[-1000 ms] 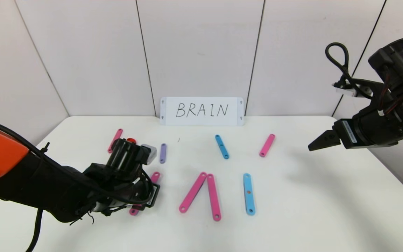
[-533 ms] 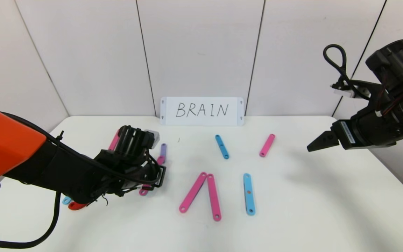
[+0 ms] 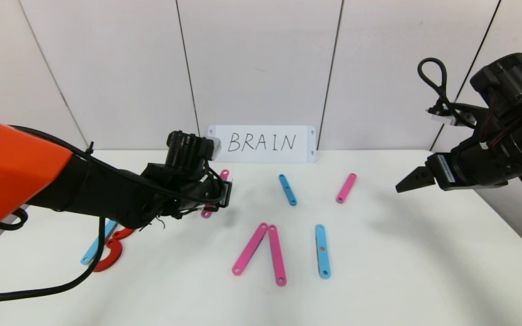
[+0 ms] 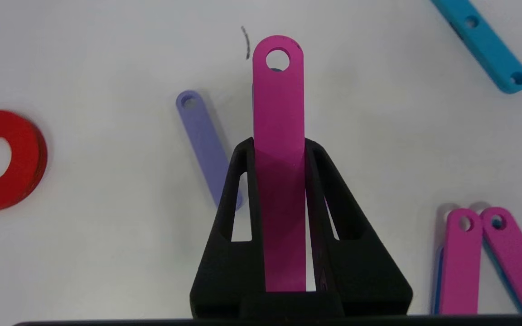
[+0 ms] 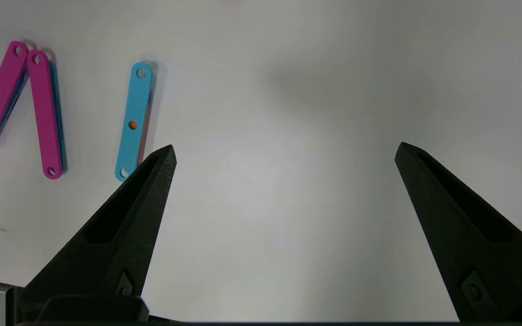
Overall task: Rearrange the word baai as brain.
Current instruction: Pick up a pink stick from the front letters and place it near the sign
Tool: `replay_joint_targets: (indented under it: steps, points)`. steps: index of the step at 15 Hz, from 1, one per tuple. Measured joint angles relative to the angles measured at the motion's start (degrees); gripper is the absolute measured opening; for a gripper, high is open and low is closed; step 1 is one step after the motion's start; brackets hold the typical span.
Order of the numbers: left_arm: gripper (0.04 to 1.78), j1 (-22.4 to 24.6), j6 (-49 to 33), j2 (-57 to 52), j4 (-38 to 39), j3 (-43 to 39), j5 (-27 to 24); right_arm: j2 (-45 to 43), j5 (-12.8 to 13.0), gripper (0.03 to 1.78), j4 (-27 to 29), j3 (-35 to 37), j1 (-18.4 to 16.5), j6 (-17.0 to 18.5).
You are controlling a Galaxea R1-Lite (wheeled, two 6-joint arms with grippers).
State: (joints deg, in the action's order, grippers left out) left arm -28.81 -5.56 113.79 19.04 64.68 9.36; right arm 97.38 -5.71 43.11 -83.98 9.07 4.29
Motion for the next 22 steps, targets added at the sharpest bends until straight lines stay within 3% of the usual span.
replay_joint_targets:
  steps: [14, 22]
  points:
    - [0.31, -5.67, 0.94, 16.75, -1.9, 22.6, -0.07, -4.63, -0.3, 1.7, -0.74, 2.23, -1.91, -1.34]
    - [0.31, -8.7, 1.05, 22.19, -1.82, 26.08, 0.26, -7.39, -0.44, 1.7, -0.78, 3.23, -1.83, -1.84]
